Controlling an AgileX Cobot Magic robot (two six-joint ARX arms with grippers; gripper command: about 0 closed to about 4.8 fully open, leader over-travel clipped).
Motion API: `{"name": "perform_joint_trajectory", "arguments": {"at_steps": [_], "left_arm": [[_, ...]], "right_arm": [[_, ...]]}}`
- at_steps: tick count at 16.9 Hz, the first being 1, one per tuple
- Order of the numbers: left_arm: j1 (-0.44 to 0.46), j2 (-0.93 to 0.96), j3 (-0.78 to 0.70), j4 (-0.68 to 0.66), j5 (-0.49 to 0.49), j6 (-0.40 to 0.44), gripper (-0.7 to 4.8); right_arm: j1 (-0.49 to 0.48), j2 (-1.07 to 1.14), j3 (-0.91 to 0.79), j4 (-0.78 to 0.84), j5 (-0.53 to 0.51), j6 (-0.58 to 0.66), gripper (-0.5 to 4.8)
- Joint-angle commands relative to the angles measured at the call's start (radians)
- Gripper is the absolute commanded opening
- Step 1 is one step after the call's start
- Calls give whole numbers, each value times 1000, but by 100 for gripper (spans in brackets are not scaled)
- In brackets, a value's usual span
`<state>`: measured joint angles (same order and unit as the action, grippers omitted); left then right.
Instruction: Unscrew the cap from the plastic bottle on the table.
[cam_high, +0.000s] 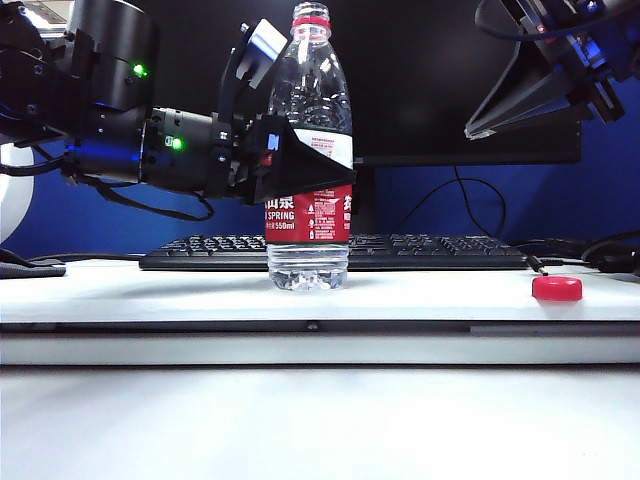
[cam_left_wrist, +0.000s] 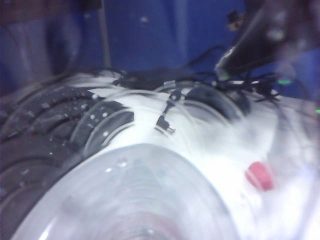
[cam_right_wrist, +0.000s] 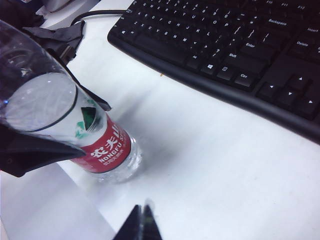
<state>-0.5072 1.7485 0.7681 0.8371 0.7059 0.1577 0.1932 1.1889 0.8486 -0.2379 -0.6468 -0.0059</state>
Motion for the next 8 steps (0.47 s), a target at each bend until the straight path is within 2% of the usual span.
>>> {"name": "perform_joint_trajectory", "arguments": {"at_steps": [1,6,8], "left_arm": [[2,5,-4,-35,-11,3,247],[2,5,-4,-35,-14,3,254],[2,5,-4,-35,-14,3,330]], "right_arm": [[0,-9,3,5,-2,-3,-8],[0,-11,3,-5,-3,-3,-8],[1,-11,3,-5,-3,-3,-8]]}}
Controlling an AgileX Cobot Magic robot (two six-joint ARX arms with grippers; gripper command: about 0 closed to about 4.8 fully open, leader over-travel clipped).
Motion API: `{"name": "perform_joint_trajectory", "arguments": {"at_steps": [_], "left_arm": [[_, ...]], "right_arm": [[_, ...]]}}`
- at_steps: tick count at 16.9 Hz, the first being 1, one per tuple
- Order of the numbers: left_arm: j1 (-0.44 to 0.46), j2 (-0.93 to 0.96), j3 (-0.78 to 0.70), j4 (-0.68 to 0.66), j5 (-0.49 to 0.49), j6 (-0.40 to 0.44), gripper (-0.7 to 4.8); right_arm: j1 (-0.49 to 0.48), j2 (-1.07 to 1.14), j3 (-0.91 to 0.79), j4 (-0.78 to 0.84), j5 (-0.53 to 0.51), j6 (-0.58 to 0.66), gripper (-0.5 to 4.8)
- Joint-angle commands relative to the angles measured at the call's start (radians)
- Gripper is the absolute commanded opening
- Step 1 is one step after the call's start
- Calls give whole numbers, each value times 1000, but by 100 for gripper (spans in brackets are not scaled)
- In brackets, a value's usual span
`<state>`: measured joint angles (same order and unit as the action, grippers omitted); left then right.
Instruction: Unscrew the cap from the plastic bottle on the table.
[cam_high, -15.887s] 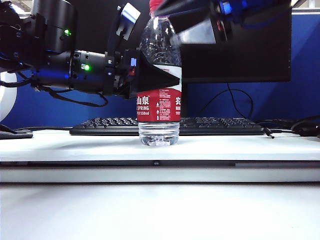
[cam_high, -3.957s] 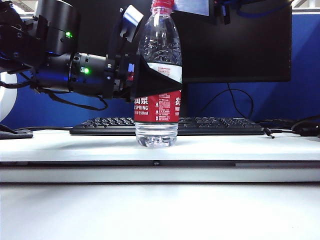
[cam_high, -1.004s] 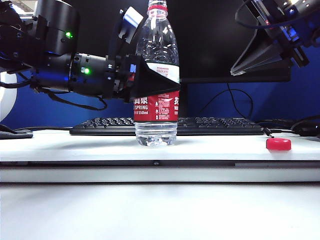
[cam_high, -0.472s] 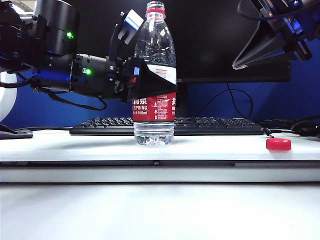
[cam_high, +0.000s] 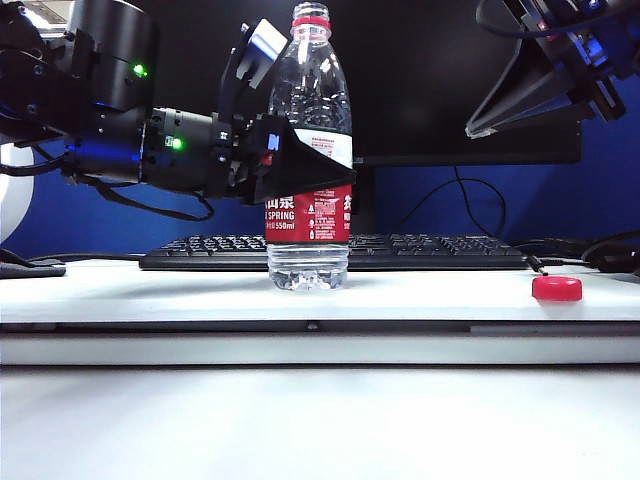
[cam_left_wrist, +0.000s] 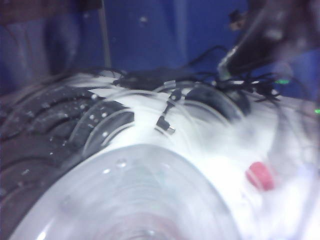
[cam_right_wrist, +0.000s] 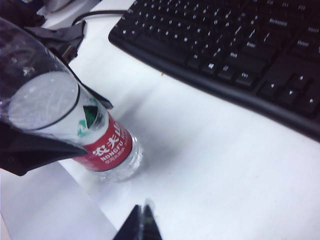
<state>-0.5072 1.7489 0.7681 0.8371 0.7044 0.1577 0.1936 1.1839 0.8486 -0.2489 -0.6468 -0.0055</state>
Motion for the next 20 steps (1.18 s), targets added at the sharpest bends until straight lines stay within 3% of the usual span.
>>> {"name": "perform_joint_trajectory", "arguments": {"at_steps": [1,6,9,12,20], "left_arm": [[2,4,-4,-35,-12,3,345],[2,4,-4,-34,-12,3,352],[2,4,-4,-20,-13,1,479],[2,4,-4,2,-11,-23,479],[2,3,-4,200,-8,-201,479]], "right_arm": [[0,-6,3,6,-3,-3,-8],[0,-6,3,6,-7,-3,-8],[0,-6,3,5,-10,-3,-8],[0,-6,3,6,-10,-3,-8],[0,-6,3,5,-10,-2,-8]]}}
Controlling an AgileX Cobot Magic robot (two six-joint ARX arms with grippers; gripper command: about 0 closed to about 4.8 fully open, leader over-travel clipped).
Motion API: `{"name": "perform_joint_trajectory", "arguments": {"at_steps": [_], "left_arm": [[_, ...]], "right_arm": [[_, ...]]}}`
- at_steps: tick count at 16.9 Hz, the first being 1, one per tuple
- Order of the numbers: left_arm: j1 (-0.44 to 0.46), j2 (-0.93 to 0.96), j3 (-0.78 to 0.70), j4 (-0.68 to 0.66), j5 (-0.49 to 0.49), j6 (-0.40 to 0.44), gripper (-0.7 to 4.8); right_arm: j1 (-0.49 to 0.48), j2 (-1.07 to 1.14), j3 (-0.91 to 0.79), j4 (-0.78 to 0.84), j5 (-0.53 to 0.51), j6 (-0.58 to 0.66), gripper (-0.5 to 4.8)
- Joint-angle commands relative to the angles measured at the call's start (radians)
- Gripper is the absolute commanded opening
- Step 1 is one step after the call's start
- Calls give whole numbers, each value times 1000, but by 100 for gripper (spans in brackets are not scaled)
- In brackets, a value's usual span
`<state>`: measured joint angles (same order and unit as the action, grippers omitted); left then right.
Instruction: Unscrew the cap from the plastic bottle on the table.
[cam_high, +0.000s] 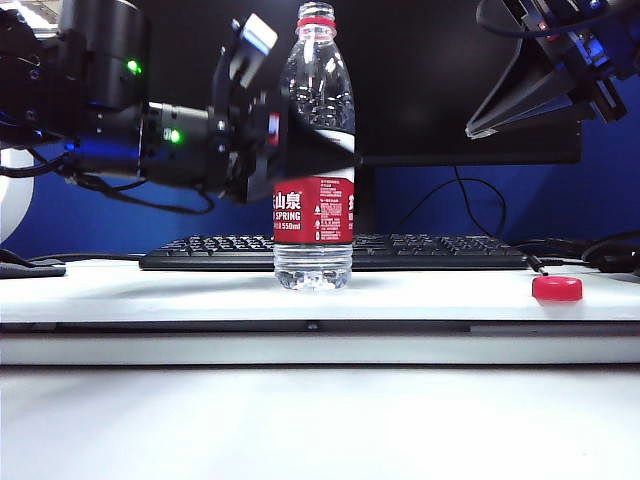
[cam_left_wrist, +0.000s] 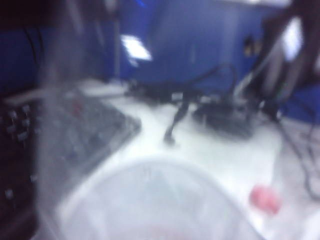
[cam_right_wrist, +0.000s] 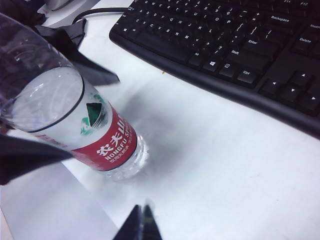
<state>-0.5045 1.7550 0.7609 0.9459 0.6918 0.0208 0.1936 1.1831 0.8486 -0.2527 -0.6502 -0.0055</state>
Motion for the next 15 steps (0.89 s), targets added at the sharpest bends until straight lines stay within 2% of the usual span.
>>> {"name": "perform_joint_trajectory", "arguments": {"at_steps": [1,8,10,15], "left_arm": [[-1,-3,3,121,5,-89,479],[-1,-4,8,447,3,-260,479],[0,-4,11,500,-8,-310,479],[1,-35,11,505,-117,-305,479]], "right_arm": [[0,-5,3,9,-6,-2,-8],[1,-5,3,9,-6,-2,-8],[1,-5,3,9,-6,-2,-8],[2,-5,3,10,-8,3,-8]]}}
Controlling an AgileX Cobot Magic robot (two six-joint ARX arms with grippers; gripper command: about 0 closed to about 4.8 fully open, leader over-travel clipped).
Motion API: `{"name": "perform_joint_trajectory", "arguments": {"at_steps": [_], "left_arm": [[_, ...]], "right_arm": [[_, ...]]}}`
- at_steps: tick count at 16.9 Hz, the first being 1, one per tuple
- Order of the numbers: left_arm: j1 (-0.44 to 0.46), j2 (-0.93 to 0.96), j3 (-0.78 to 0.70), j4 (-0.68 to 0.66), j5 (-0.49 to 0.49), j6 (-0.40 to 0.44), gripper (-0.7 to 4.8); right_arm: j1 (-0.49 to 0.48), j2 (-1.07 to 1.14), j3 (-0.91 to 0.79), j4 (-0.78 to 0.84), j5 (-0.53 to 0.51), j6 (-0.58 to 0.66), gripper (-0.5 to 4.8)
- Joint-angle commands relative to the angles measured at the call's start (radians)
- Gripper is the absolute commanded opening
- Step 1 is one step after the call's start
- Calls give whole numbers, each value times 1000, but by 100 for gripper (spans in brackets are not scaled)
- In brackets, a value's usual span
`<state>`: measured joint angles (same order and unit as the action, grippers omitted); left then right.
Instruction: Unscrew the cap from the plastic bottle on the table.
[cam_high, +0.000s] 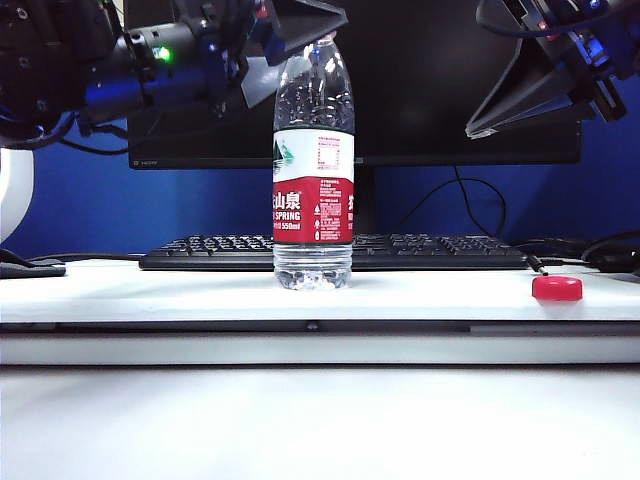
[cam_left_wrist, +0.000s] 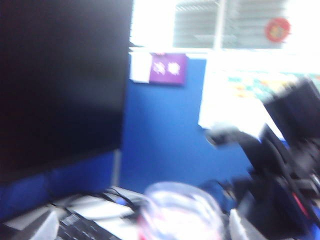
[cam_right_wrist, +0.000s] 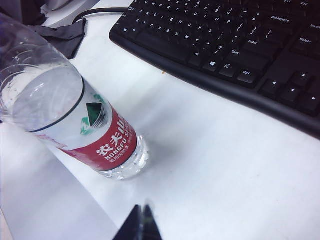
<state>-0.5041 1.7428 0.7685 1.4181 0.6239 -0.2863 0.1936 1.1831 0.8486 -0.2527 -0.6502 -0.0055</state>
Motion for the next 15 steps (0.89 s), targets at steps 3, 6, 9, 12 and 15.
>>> {"name": "perform_joint_trajectory", "arguments": {"at_steps": [3,6,9,12,15], "left_arm": [[1,-66,24,33,-59,-11,479],[2,-129,63,33,-54,-62,479],[49,-266,116,32,-44,-70,148],[169,-448,143,-111,-25,-193,-3],[309,-692,143,-542,88,-132,-3]], "right_arm": [[2,-5,3,10,-8,5,-8],[2,-11,3,5,-11,9,-8],[2,-45,3,10,-3,9,-8],[2,-132,3,18,-2,13,-8],[2,-280,3,-6,5,35,-8]]}}
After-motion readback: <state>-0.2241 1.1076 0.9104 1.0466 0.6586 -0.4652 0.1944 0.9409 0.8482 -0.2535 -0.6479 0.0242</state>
